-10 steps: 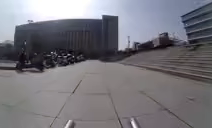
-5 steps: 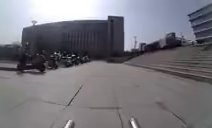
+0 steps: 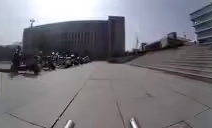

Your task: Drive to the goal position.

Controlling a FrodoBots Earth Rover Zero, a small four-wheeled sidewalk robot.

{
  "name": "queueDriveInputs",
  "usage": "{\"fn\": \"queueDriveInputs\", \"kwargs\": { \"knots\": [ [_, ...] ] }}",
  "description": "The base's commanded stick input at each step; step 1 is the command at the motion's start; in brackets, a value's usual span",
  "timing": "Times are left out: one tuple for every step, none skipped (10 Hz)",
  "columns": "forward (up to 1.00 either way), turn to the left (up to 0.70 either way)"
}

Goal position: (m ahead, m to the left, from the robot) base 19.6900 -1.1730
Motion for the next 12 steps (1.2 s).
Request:
{"fn": "queueDriveInputs", "kwargs": {
  "knots": [
    [1.00,0.00],
    [1.00,-0.21],
    [1.00,-0.09],
    [1.00,0.00],
    [1.00,0.00],
    [1.00,0.00],
    [1.00,0.00],
    [1.00,0.00],
    [1.00,0.00],
    [1.00,0.00],
    [1.00,0.00],
    [1.00,0.00]
  ]
}}
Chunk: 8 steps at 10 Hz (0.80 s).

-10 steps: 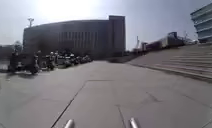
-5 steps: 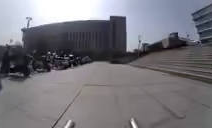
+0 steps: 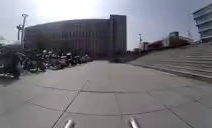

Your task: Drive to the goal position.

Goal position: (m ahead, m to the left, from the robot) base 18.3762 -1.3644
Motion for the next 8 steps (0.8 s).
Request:
{"fn": "queueDriveInputs", "kwargs": {
  "knots": [
    [1.00,0.00],
    [1.00,0.00],
    [1.00,0.00],
    [1.00,0.00],
    [1.00,0.00],
    [1.00,0.00],
    [1.00,0.00],
    [1.00,0.00]
  ]
}}
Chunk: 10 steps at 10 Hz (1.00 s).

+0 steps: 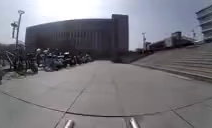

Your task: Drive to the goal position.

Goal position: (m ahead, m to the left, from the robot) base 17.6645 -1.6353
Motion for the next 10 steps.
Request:
{"fn": "queueDriveInputs", "kwargs": {
  "knots": [
    [1.00,0.00],
    [1.00,0.00],
    [1.00,0.00],
    [1.00,0.00],
    [1.00,-0.17],
    [1.00,-0.27],
    [1.00,-0.27],
    [1.00,-0.15],
    [1.00,0.00],
    [1.00,0.00]
  ]
}}
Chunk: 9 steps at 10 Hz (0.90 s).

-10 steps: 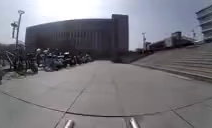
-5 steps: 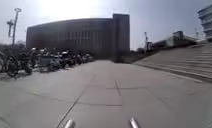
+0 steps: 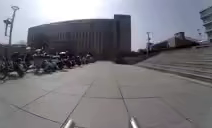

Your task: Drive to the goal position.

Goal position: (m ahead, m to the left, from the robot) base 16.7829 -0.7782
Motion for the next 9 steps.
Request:
{"fn": "queueDriveInputs", "kwargs": {
  "knots": [
    [1.00,0.00],
    [1.00,0.00],
    [1.00,0.00],
    [1.00,0.00],
    [1.00,0.00],
    [1.00,0.00],
    [1.00,0.00],
    [1.00,0.00],
    [1.00,0.00]
  ]
}}
